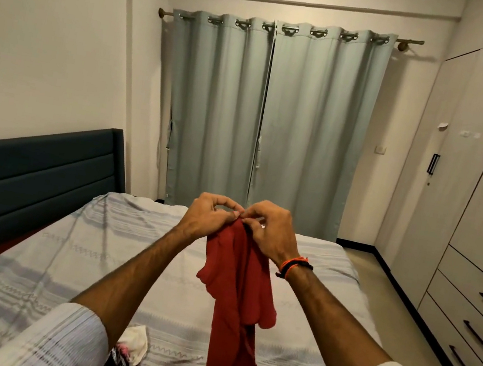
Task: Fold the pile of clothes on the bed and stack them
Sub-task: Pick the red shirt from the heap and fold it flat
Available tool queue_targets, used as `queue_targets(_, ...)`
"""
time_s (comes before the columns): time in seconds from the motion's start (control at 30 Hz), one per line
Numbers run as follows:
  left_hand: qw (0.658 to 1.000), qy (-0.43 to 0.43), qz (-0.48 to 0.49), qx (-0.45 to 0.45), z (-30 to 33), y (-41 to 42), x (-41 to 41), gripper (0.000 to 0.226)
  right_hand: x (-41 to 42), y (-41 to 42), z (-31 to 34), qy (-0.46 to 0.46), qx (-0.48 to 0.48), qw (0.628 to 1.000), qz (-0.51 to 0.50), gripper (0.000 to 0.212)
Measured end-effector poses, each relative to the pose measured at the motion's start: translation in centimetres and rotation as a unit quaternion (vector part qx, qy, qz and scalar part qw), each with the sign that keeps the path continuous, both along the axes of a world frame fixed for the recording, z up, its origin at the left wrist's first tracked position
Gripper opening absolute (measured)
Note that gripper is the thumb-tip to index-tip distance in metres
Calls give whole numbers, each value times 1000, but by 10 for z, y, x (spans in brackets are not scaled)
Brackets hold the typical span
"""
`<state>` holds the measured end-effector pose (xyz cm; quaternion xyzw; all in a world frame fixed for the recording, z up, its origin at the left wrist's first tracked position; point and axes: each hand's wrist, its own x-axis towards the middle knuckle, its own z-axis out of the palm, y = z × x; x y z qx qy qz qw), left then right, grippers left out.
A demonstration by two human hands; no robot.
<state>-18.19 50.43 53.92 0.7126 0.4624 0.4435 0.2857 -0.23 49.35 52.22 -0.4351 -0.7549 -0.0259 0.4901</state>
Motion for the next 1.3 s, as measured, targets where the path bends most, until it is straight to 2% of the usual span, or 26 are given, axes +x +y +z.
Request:
queue_targets(0.1,997,-43,-14,-57,-3,-3,0,9,3,-1,2,81,-13,997,-9,7)
queue_targets(0.27,977,-100,-142,-127,-9,-11,-2,24,7,-1,5,198,-68,978,-11,17)
queue_targets(0.37,981,-83,-153,-90,-11,-12,2,24,15,3,4,207,-115,971,9,12)
queue_targets(0.47,994,-8,-98,36,-16,-10,11,31,14,-1,4,163,-132,977,30,8)
queue_targets(0.53,991,33,-48,117,-18,-8,18,31,11,-3,3,158,-121,979,39,6)
queue_targets(0.67,981,65,41,177,-18,-2,23,19,7,-3,2,170,-109,979,26,8)
queue_targets(0.73,976,112,59,176,-20,3,17,15,12,0,2,184,-116,976,20,10)
queue_targets(0.8,980,109,76,150,-22,9,8,14,21,7,2,220,-122,968,-1,12)
queue_targets(0.9,989,11,115,87,-23,18,-13,10,41,16,2,286,-139,947,-46,15)
queue_targets(1.03,983,-67,166,44,-30,26,-46,19,67,25,0,314,-161,931,-92,21)
queue_targets(1.17,970,-92,216,57,-29,25,-61,26,79,24,0,304,-186,925,-132,18)
queue_targets(1.27,969,-68,224,82,-25,23,-62,27,80,19,0,257,-226,931,-128,8)
queue_targets(1.3,970,-51,220,92,-24,22,-61,27,81,16,0,221,-243,936,-124,20)
